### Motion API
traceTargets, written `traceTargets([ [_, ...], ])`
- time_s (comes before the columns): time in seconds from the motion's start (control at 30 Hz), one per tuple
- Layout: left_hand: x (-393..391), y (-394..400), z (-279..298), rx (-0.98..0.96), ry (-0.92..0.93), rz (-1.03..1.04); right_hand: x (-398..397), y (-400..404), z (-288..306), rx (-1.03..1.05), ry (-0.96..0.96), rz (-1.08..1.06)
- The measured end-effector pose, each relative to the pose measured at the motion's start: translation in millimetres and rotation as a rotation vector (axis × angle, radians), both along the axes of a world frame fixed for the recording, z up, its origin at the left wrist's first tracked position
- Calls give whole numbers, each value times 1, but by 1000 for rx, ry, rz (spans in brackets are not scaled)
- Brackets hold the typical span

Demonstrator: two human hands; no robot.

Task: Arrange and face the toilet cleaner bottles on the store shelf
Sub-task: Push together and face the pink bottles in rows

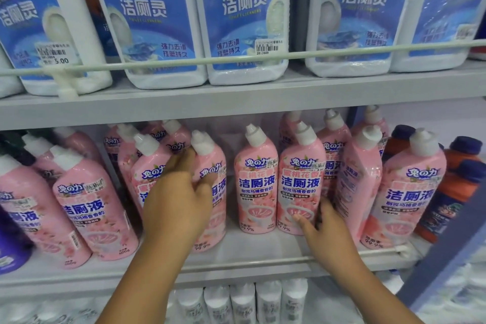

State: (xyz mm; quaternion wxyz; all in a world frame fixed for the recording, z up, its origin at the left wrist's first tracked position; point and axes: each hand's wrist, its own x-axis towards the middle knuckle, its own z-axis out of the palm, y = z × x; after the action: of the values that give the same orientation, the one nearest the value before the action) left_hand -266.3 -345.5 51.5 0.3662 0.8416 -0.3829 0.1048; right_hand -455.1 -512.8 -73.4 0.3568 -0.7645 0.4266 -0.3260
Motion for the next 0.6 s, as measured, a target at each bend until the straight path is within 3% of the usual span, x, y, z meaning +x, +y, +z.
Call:
traceTargets([
  [0.2,14,20,1,-65,281,-292,-1,0,0,13,0,17],
  [0.43,12,-7,-12,-44,437,-577,-1,-1,4,23,10,38],
  [0.6,-3,-26,-19,-57,371,-625,-2,-2,7,30,29,65],
])
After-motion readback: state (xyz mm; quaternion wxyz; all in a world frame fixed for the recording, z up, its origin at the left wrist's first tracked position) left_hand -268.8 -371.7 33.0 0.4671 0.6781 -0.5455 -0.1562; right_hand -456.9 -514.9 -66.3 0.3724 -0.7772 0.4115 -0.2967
